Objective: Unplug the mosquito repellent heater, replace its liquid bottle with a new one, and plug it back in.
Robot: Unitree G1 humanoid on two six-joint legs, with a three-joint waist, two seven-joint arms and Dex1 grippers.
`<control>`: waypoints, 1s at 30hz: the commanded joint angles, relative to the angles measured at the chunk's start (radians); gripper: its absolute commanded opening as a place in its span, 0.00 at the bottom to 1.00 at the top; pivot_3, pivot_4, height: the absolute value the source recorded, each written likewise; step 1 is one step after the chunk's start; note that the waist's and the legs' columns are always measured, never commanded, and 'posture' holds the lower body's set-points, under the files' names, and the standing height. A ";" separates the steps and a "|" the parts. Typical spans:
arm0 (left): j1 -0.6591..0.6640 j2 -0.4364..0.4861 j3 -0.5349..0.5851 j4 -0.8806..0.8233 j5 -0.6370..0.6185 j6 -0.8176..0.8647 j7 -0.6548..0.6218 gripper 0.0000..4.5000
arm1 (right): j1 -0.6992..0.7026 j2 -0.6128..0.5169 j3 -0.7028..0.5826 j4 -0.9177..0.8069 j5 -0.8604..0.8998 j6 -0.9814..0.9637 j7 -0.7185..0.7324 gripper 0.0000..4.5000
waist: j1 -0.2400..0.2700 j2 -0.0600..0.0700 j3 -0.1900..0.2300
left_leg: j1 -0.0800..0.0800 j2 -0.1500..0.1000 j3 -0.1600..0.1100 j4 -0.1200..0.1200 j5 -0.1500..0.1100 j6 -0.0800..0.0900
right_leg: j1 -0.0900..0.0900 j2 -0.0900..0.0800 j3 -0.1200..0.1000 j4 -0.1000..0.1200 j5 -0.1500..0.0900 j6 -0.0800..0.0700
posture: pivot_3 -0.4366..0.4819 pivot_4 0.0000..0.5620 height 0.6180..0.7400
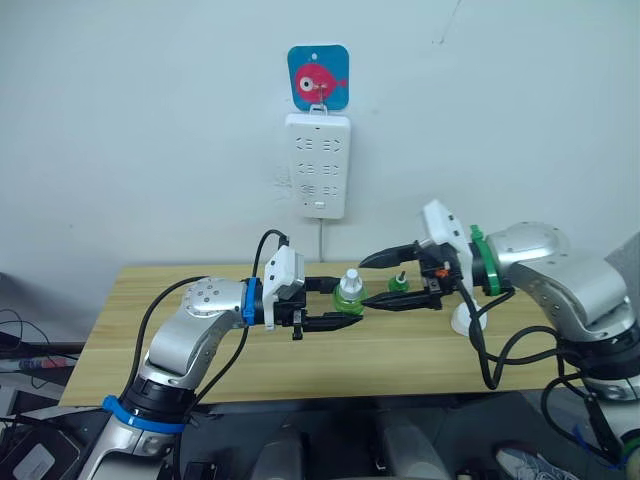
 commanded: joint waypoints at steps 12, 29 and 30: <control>-0.037 -0.092 -0.003 0.070 0.045 -0.121 0.056 0.49 | 0.163 0.209 -0.028 -0.329 -0.039 0.085 -0.480 0.62 | 0.000 0.000 0.000 | 0.001 0.001 0.002 0.000 0.000 0.000 | 0.000 0.005 0.002 0.001 0.000 0.000 | 0.34 0.24 0.94; -0.017 -0.082 -0.005 0.050 0.043 -0.127 0.057 0.49 | 0.155 0.122 -0.171 -0.280 0.072 0.159 -0.418 0.62 | 0.001 0.000 0.000 | 0.000 0.000 0.001 0.000 0.000 0.000 | 0.000 0.005 0.001 -0.001 0.000 0.000 | 0.35 0.22 0.94; -0.016 -0.081 -0.006 0.050 0.043 -0.127 0.056 0.49 | 0.170 0.090 -0.196 -0.292 0.100 0.173 -0.401 0.62 | 0.001 0.000 0.000 | 0.000 0.000 0.002 0.000 0.000 0.000 | 0.000 0.005 0.001 -0.001 0.000 0.000 | 0.35 0.22 0.94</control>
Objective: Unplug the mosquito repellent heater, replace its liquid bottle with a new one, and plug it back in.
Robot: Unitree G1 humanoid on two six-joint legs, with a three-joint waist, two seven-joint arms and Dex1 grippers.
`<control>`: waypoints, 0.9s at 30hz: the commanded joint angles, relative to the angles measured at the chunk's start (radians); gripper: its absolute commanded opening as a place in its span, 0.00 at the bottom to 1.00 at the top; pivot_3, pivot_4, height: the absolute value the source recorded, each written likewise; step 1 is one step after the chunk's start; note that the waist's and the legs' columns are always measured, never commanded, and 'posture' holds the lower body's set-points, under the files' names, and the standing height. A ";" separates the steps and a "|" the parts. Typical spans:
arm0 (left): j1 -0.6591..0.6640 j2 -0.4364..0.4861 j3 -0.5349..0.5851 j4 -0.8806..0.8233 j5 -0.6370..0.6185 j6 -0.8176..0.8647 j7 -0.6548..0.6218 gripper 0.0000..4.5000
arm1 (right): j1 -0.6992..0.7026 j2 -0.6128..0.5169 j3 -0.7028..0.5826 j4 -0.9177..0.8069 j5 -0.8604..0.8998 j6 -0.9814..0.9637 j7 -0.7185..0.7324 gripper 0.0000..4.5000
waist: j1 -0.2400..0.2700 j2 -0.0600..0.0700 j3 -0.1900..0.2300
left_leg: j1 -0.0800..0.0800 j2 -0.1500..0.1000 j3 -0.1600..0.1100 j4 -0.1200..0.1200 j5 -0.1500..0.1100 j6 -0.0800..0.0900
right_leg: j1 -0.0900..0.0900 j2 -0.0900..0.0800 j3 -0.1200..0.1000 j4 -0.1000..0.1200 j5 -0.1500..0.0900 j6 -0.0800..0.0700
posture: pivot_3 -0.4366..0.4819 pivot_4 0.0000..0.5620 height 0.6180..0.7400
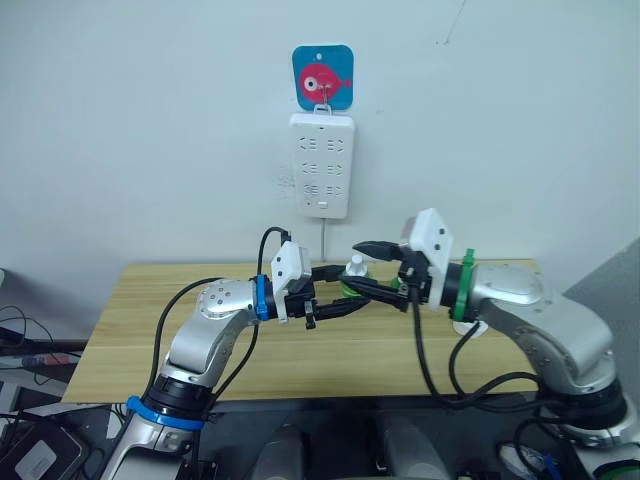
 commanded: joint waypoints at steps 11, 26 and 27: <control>-0.017 0.000 -0.006 -0.002 0.003 -0.027 -0.028 0.49 | -0.011 -0.004 -0.015 -0.124 0.101 0.068 -0.091 0.62 | -0.017 0.000 0.000 | 0.000 0.001 0.005 0.000 0.000 0.000 | 0.000 0.002 0.000 0.000 0.000 0.000 | 0.33 0.21 0.94; -0.011 -0.006 -0.021 -0.023 -0.002 -0.020 -0.023 0.49 | -0.058 0.080 0.065 -0.029 -0.014 0.025 -0.137 0.62 | -0.024 0.000 0.000 | 0.000 0.000 0.001 0.000 0.000 0.000 | 0.000 0.001 0.000 0.000 0.000 0.000 | 0.33 0.22 0.94; -0.009 -0.005 -0.021 -0.025 -0.003 -0.019 -0.021 0.49 | -0.053 0.065 0.038 -0.036 0.007 0.038 -0.126 0.62 | -0.024 0.000 0.000 | 0.000 0.000 0.001 0.000 0.000 0.000 | 0.000 0.001 0.000 0.000 0.000 0.000 | 0.33 0.22 0.94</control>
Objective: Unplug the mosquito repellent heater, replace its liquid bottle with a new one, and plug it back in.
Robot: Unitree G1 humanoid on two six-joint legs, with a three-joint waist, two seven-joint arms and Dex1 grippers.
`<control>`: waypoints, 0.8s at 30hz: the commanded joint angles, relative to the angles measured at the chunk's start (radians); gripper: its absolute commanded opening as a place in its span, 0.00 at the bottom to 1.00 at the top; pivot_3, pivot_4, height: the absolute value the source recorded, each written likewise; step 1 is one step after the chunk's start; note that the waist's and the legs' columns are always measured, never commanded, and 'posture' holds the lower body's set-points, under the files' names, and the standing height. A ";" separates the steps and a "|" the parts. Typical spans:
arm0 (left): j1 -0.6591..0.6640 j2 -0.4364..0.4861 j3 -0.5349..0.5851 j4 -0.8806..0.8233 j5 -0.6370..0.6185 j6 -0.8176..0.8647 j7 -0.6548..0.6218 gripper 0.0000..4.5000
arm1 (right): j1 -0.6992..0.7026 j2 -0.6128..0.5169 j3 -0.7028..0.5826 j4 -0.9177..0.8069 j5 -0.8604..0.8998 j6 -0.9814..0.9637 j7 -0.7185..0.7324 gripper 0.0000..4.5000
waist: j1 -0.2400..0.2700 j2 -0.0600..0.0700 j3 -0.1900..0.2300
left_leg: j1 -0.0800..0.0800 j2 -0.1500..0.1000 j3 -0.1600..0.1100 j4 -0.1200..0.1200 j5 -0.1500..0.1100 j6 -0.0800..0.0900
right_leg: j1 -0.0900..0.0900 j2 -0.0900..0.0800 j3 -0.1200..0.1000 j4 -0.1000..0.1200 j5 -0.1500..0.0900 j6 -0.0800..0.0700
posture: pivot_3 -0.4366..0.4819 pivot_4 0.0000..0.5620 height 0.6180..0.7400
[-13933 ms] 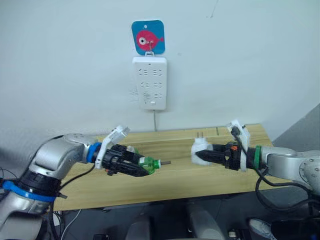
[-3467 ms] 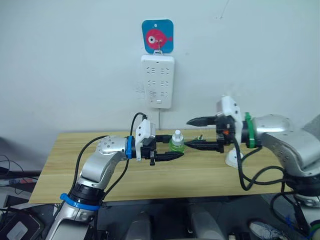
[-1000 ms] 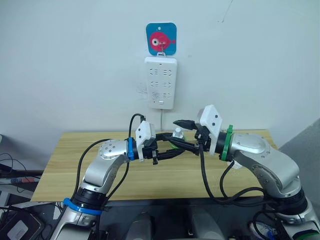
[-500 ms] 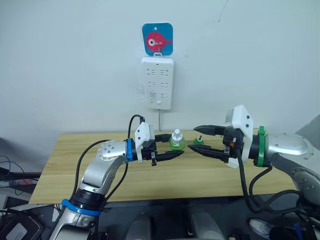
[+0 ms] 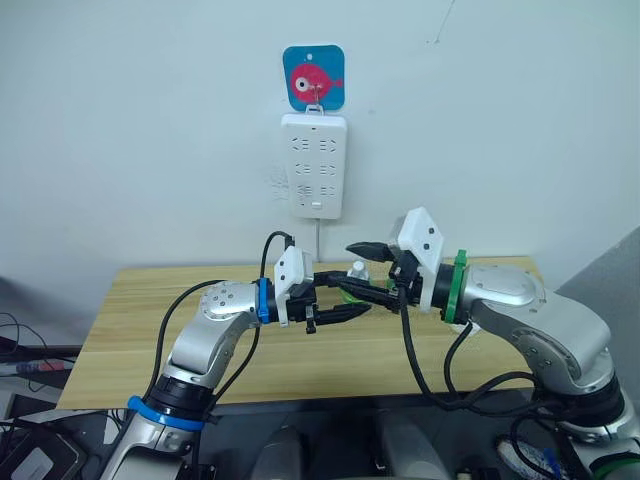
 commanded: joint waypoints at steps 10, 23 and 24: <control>-0.015 -0.004 0.001 -0.036 -0.005 -0.009 0.001 0.49 | 0.088 -0.247 -0.269 -0.093 0.210 0.054 0.173 0.62 | -0.001 0.000 0.000 | 0.000 0.000 0.003 0.000 0.000 0.000 | 0.000 0.000 0.000 -0.001 0.000 0.000 | 0.31 0.22 0.94; -0.016 -0.006 -0.009 -0.032 0.003 -0.015 -0.010 0.49 | -0.054 -0.068 -0.145 -0.038 0.259 0.081 0.024 0.62 | -0.006 0.000 0.000 | 0.000 0.001 0.004 0.000 0.000 0.000 | 0.000 0.001 0.000 -0.001 0.000 0.000 | 0.30 0.23 0.94; -0.016 -0.006 -0.009 -0.032 0.003 -0.016 -0.010 0.49 | -0.059 -0.061 -0.134 -0.030 0.254 0.080 0.023 0.62 | -0.006 0.000 0.000 | 0.000 0.001 0.004 0.000 0.000 0.000 | 0.000 0.001 0.000 -0.001 0.000 0.000 | 0.30 0.23 0.94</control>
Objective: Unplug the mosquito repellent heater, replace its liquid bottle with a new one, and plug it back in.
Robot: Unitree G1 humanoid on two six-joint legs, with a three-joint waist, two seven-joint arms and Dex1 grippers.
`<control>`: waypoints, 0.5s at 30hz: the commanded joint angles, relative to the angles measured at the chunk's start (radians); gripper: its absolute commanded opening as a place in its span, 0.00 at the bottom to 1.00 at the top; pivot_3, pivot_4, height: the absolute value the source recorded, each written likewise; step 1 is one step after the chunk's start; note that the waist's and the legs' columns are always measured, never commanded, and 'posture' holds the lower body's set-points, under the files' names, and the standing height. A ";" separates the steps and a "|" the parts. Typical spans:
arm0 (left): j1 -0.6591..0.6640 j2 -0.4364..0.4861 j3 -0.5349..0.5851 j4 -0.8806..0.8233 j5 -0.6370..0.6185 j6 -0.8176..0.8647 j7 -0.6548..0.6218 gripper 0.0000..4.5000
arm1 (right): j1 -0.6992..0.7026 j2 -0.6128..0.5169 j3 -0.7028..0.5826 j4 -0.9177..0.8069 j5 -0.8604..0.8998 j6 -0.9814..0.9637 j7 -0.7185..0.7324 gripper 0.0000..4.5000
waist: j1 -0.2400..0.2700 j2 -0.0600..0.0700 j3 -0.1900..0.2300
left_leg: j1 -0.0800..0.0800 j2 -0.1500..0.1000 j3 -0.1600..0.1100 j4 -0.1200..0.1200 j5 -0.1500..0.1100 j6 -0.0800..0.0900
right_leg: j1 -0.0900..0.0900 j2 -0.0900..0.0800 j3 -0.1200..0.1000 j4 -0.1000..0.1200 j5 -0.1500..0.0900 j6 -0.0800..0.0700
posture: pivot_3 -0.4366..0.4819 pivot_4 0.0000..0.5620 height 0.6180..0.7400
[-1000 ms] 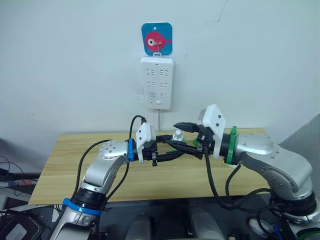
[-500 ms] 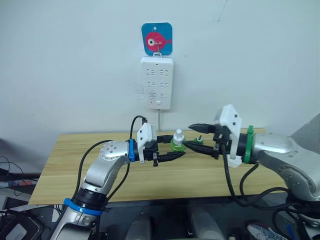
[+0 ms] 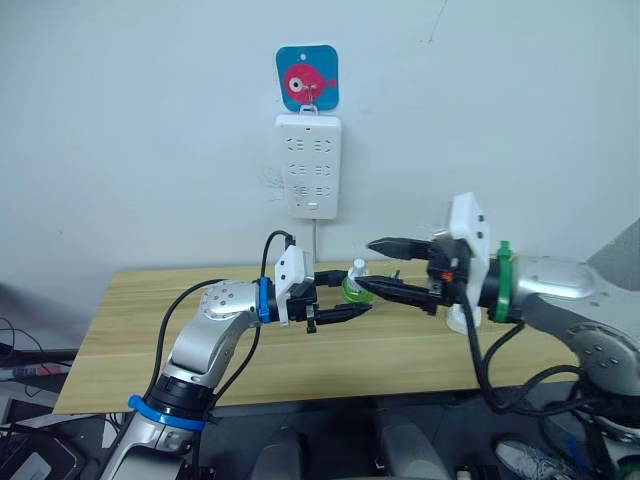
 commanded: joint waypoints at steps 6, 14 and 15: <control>-0.006 0.000 -0.001 -0.033 0.004 -0.017 -0.005 0.49 | -0.042 0.029 0.037 0.035 0.009 0.000 0.002 0.35 | 0.002 0.000 0.000 | 0.000 0.000 -0.001 0.000 0.000 0.000 | 0.000 -0.001 0.000 0.000 0.000 0.000 | 0.32 0.23 0.94; 0.003 0.000 0.003 -0.040 0.006 -0.010 0.001 0.49 | -0.053 0.005 0.051 0.026 -0.004 -0.015 0.035 0.04 | 0.002 0.000 0.000 | 0.000 0.000 -0.001 0.000 0.000 0.000 | 0.000 0.000 0.000 0.000 0.000 0.000 | 0.32 0.23 0.94; 0.005 0.000 0.002 -0.039 0.009 -0.010 0.002 0.49 | -0.062 0.008 0.040 0.021 0.001 -0.022 0.031 0.04 | 0.002 0.000 0.000 | 0.000 0.000 -0.001 0.000 0.000 0.000 | 0.000 0.000 0.000 0.000 0.000 0.000 | 0.32 0.23 0.94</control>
